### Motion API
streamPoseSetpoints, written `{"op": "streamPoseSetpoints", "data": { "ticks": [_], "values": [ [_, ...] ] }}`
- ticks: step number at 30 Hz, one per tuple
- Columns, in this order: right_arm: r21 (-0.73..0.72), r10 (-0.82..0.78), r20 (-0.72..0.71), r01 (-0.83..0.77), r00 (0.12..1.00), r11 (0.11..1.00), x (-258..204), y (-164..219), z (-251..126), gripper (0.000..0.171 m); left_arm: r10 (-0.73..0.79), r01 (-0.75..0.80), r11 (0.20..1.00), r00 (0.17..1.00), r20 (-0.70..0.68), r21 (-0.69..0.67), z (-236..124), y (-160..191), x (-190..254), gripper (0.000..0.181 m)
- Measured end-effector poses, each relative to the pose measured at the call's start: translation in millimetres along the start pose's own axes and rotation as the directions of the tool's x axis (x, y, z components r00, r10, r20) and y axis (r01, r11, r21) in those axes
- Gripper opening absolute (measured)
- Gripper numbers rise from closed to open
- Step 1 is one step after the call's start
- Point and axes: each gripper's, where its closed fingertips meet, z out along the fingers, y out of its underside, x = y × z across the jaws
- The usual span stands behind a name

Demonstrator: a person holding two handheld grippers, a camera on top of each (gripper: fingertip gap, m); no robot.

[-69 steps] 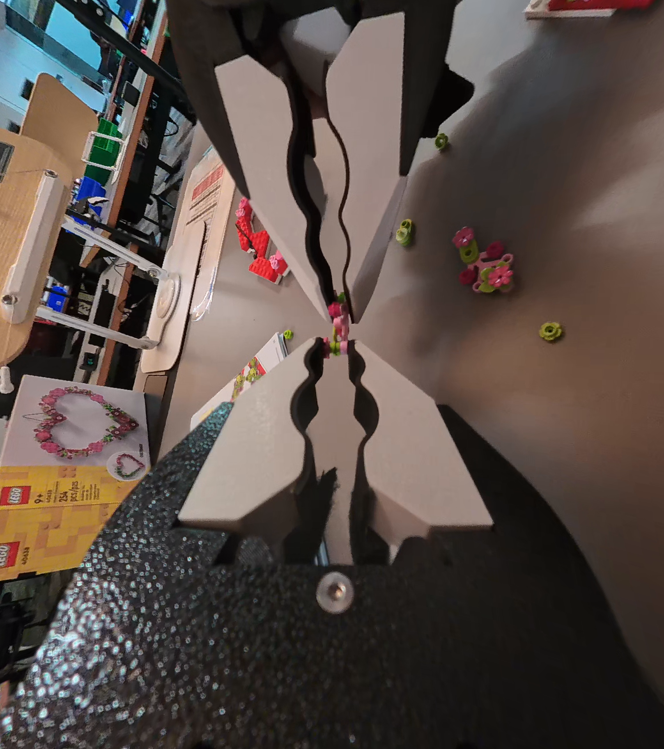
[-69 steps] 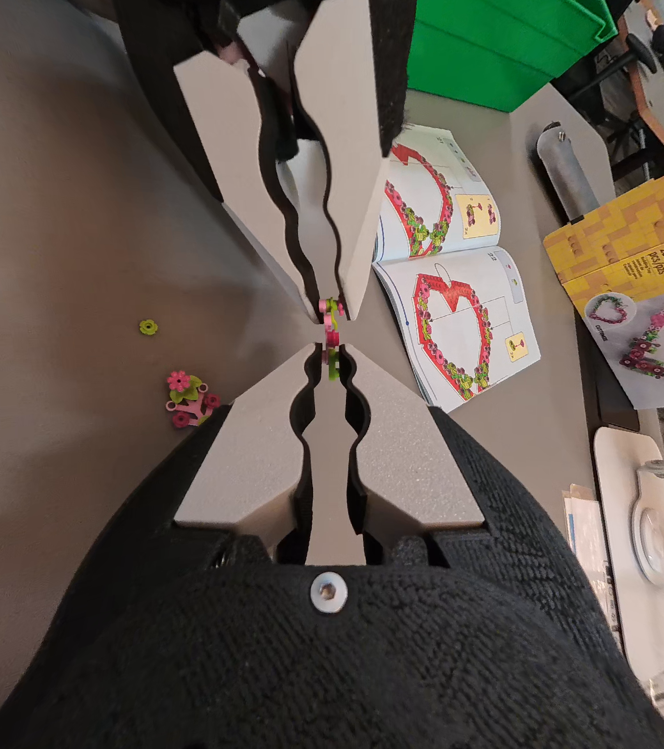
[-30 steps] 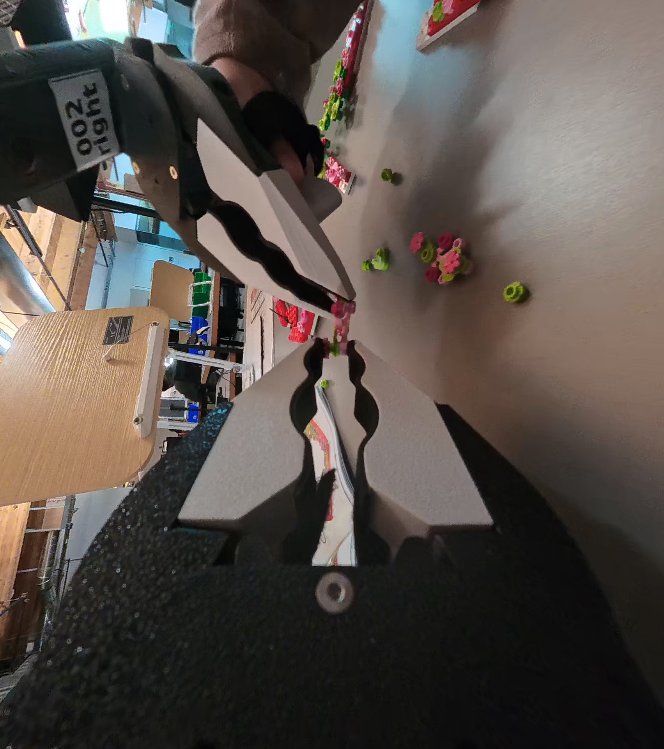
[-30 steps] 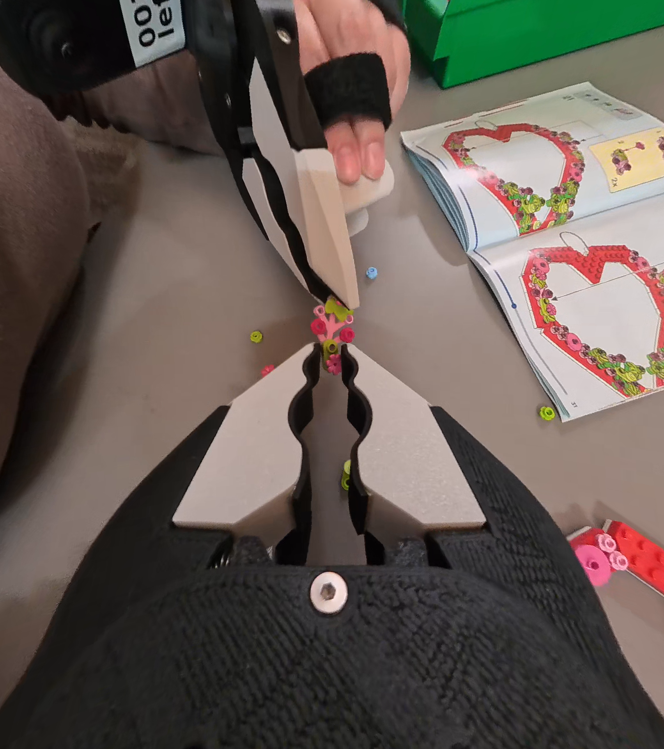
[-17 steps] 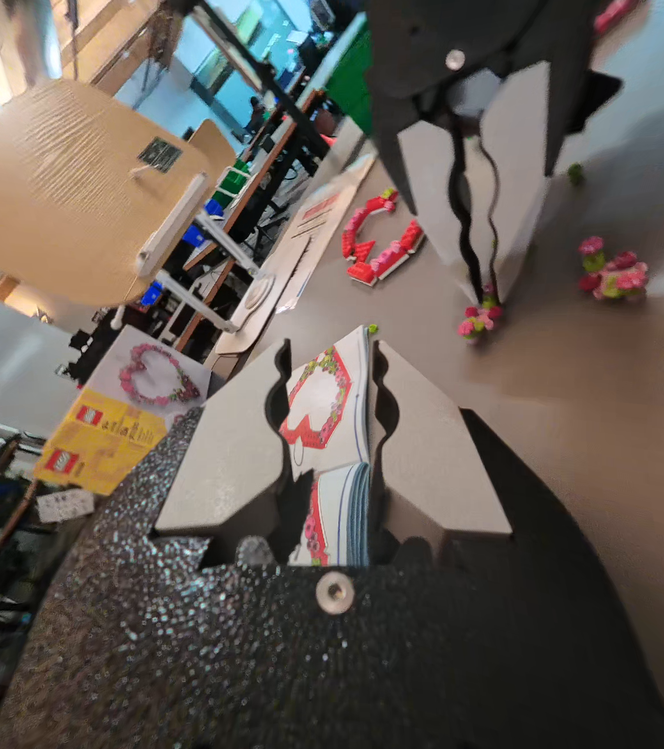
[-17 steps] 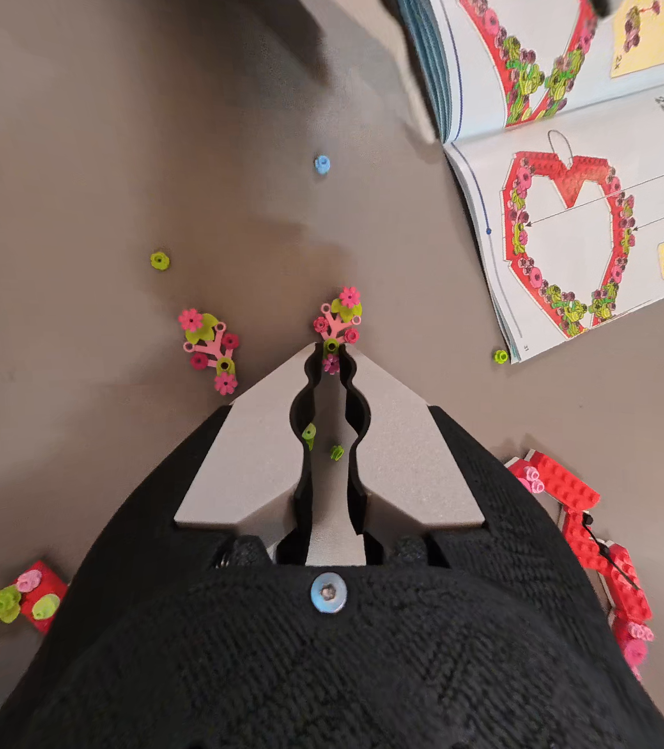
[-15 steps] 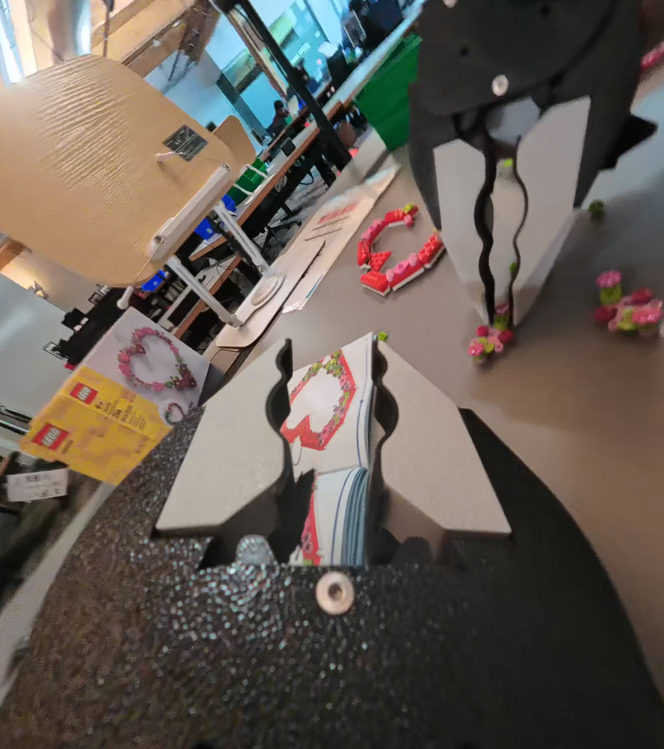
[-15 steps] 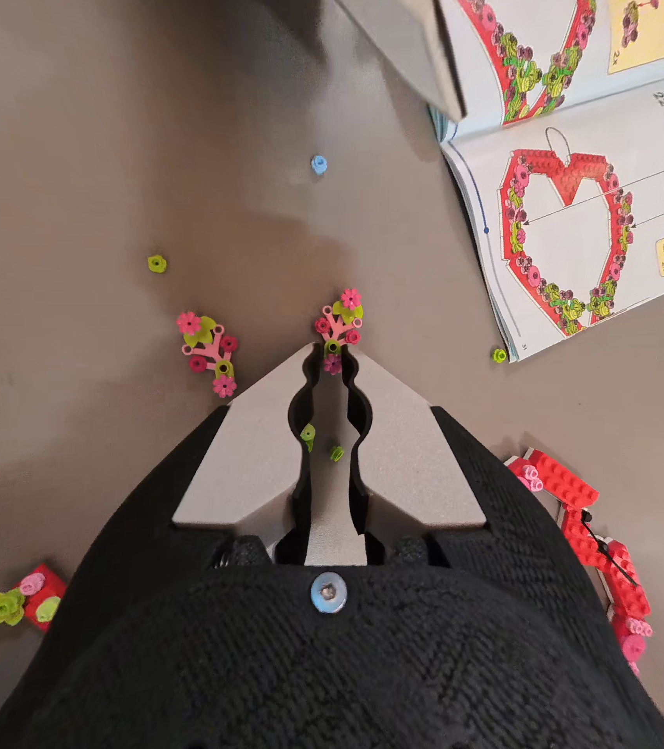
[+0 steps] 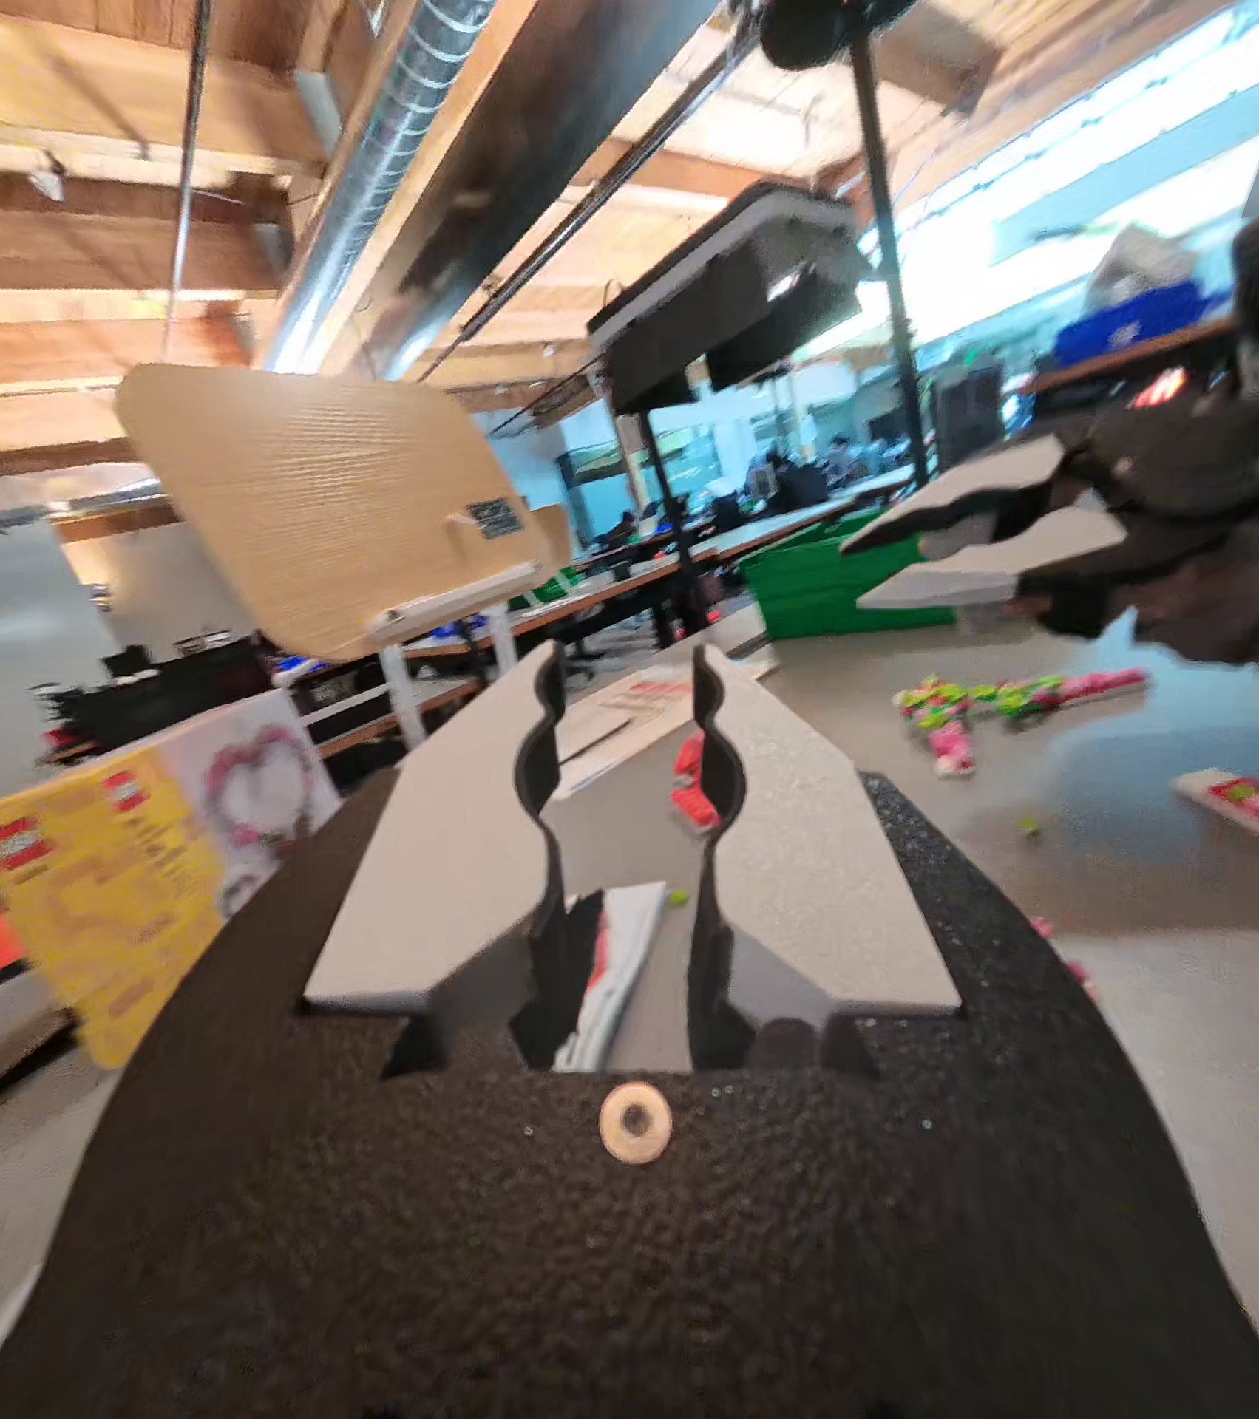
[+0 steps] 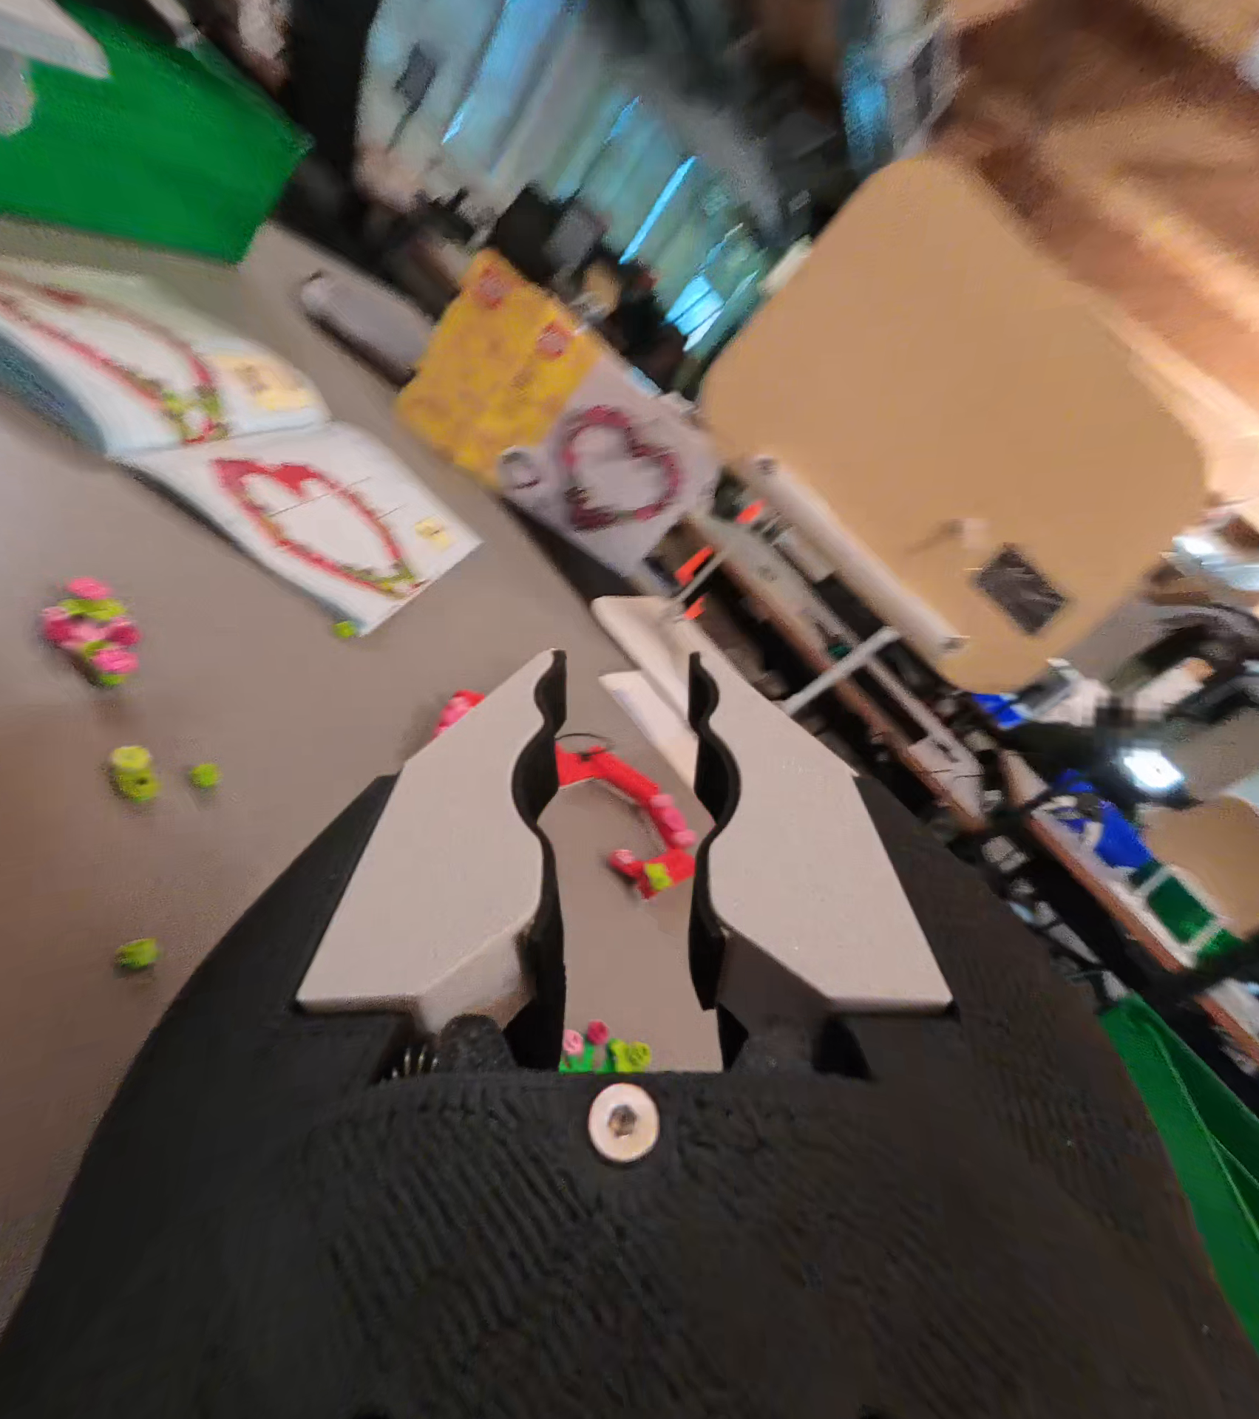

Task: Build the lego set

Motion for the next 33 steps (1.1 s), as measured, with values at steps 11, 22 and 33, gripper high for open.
{"op": "streamPoseSetpoints", "data": {
  "ticks": [11,22,33],
  "values": [
    [0.195,-0.038,-0.316,0.104,0.948,0.975,61.7,15.5,-49.3,0.026,0.122,-0.116,0.992,0.972,0.200,-0.040,-17.4,16.9,-48.5,0.017],
    [0.230,0.135,-0.350,-0.055,0.927,0.972,82.0,32.4,-54.9,0.026,0.149,-0.137,0.988,0.969,0.196,-0.077,-17.3,25.9,-52.1,0.006],
    [0.197,0.123,-0.337,-0.058,0.934,0.979,71.7,29.7,-47.8,0.015,0.196,-0.193,0.980,0.938,0.286,-0.040,-25.3,14.5,-67.1,0.000]
  ]
}}
